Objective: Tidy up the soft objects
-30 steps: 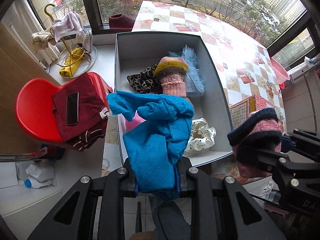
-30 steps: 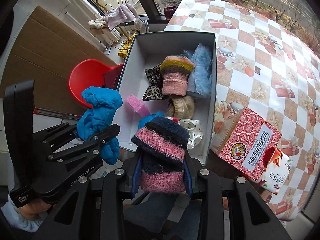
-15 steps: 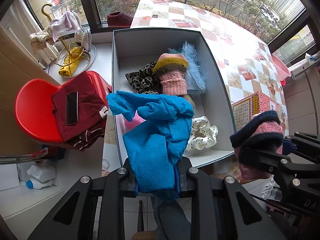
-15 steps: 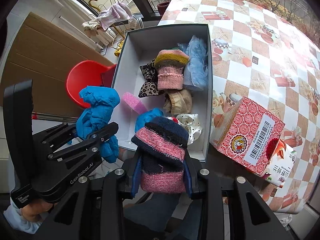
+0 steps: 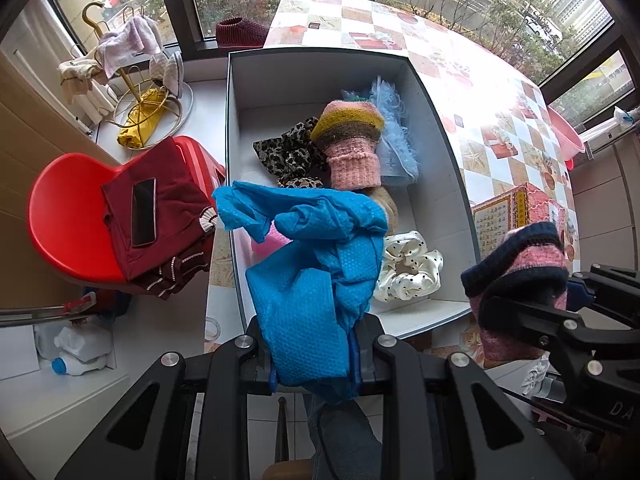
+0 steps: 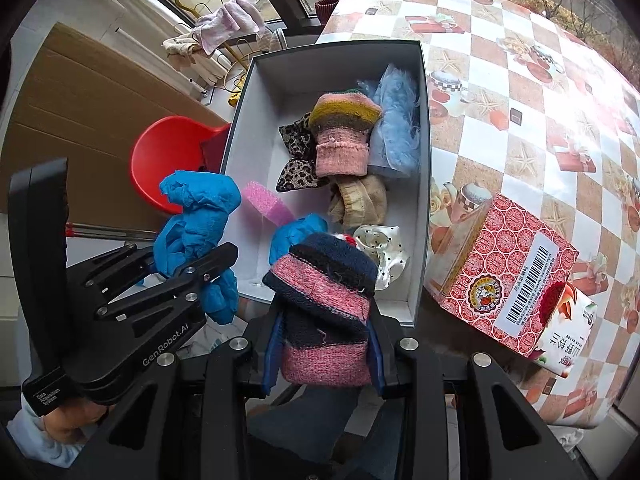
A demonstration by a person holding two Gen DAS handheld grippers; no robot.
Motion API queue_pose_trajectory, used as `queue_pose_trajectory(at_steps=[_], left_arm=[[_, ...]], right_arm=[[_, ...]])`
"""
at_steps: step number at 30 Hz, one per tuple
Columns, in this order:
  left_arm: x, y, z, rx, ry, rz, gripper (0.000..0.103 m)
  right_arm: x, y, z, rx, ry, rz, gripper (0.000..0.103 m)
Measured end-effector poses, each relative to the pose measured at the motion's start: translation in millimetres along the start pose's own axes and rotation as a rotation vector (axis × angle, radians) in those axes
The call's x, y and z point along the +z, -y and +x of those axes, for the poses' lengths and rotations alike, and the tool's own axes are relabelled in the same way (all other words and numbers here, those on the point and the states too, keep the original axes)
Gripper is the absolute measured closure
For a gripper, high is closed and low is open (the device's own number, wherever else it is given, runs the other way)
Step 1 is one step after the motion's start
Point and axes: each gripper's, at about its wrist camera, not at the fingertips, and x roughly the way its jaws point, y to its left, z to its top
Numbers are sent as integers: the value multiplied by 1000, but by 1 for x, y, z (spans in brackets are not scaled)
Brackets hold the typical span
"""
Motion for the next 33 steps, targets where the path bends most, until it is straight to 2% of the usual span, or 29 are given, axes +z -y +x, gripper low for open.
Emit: queue_pose_trajectory(at_steps=[11, 13, 14, 15, 16, 17, 18, 19, 20, 23, 25, 28, 29, 30, 31, 33], left_arm=[[13, 1, 8, 15, -6, 5, 76], [16, 1, 8, 12, -1, 3, 69], [17, 1, 7, 6, 1, 1, 57], [18, 1, 6, 1, 3, -2, 40], [19, 1, 5, -1, 3, -3, 31], [19, 0, 5, 1, 4, -2, 19], [20, 0, 3, 5, 13, -2, 19], [20, 1, 2, 16, 16, 3, 19], [21, 1, 1, 34, 17, 10, 18], [22, 1, -4, 68, 35, 17, 14], [23, -1, -16, 67, 82, 9, 14], [25, 0, -39, 143, 139, -1, 14], [27, -2, -44, 145, 132, -11, 13], [29, -3, -47, 114, 111, -18, 13], [32, -4, -47, 67, 76, -17, 13], [35, -4, -49, 55, 31, -21, 13]], right_arm=[[15, -1, 11, -3, -15, -1, 65], [21, -2, 11, -7, -10, -1, 65], [24, -2, 11, -11, -5, -1, 65], [27, -2, 11, -15, 1, 1, 65], [30, -2, 10, -13, 2, 1, 59], [32, -3, 10, -9, 0, 2, 42], [35, -3, 8, -8, 3, 3, 32], [37, -4, 6, -14, 11, 2, 17], [38, -5, 2, -23, 22, -2, 14], [41, -6, -7, -40, 43, -6, 14], [43, -4, -13, -41, 46, 11, 14], [41, 0, -26, -36, 59, 36, 14], [40, 1, -31, -34, 64, 38, 14], [39, 1, -36, -33, 66, 41, 14], [38, 1, -41, -32, 66, 43, 2], [37, 1, -50, -25, 69, 47, 0]])
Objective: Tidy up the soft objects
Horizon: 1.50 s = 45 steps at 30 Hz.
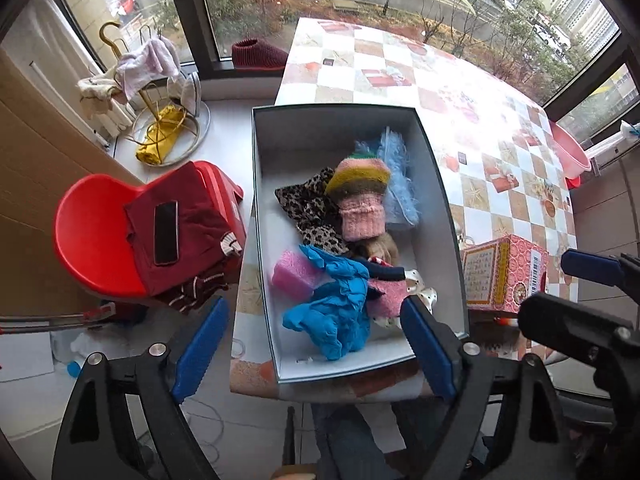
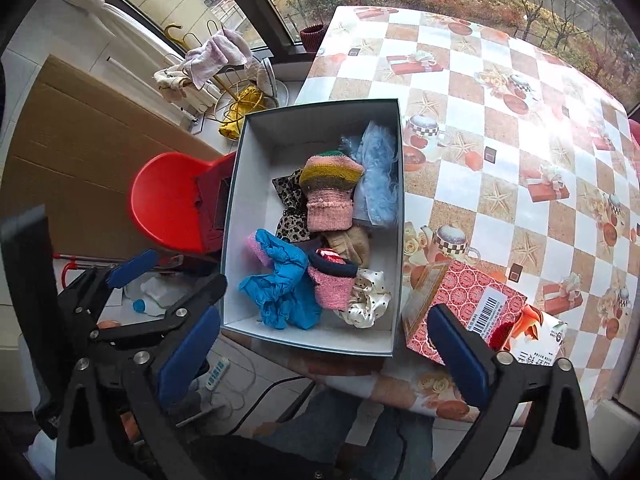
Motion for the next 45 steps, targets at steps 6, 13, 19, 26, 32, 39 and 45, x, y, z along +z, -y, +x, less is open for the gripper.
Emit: queue_pose_trajectory(at_steps=[6, 13, 19, 26, 32, 39, 45], left_arm=[[-4, 1, -16, 23, -17, -27, 13], [-9, 0, -24, 37, -14, -53, 13], [-12, -2, -23, 45, -22, -55, 13], [-13, -2, -22, 43, -25, -52, 13], [-14, -2, -22, 51, -26, -59, 13], [-16, -8, -16, 49, -37, -75, 13], [-19, -9, -13, 55, -46, -63, 13]], right_arm=[[1, -5, -20, 5, 2, 8, 0], [1, -12, -21, -11, -5, -13, 0], [-1, -16, -16, -8, -24, -23, 0], [-2, -18, -15, -16, -26, -29, 0], [-2, -20, -15, -26, -32, -37, 0], [-4, -21, -10, -37, -45, -43, 0], [-4, -23, -5, -43, -56, -48, 0]])
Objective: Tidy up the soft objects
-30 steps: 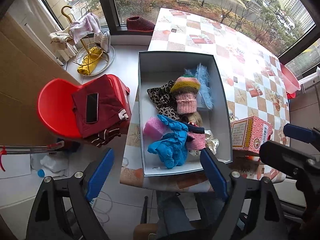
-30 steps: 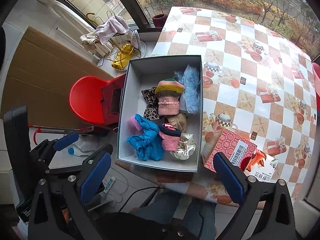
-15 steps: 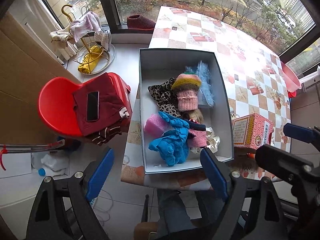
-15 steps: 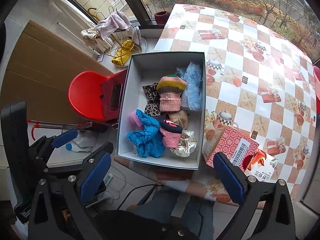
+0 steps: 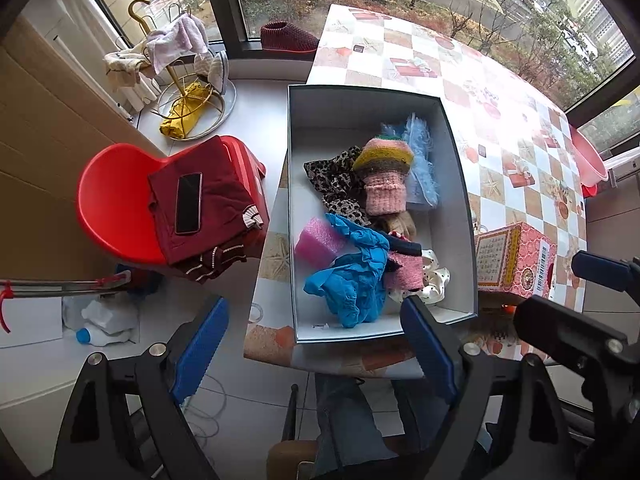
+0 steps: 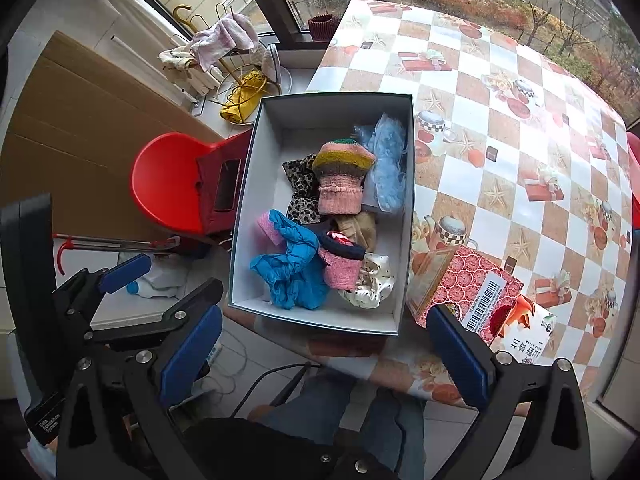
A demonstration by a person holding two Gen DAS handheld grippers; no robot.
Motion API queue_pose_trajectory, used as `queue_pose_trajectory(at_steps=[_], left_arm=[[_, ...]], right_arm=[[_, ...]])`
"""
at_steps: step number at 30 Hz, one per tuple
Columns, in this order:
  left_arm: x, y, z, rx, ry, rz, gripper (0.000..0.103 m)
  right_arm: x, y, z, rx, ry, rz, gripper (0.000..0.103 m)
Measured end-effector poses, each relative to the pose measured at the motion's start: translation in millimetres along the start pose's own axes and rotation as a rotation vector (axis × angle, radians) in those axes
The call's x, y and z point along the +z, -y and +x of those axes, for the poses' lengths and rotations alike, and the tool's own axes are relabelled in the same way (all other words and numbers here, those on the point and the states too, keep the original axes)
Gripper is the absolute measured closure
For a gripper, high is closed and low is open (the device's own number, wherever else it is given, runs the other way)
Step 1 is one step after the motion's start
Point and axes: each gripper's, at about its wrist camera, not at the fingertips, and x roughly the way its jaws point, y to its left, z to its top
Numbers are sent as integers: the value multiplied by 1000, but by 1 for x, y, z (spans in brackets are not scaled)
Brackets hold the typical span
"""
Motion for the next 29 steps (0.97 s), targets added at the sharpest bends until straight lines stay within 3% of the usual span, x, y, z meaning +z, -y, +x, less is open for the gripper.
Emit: queue_pose_trajectory(at_steps=[15, 23, 26, 29], left_arm=[[-5, -8, 17, -3, -39, -16, 13], [-10, -16, 30, 35, -74, -38, 13], [-11, -21, 32, 8, -81, -61, 13], [-13, -27, 26, -46, -36, -71, 13]], right_arm=[[2, -4, 13, -32, -25, -15, 0], [2, -13, 27, -68, -49, -58, 0], [3, -16, 30, -72, -55, -70, 0], [3, -18, 33, -78, -58, -75, 0]])
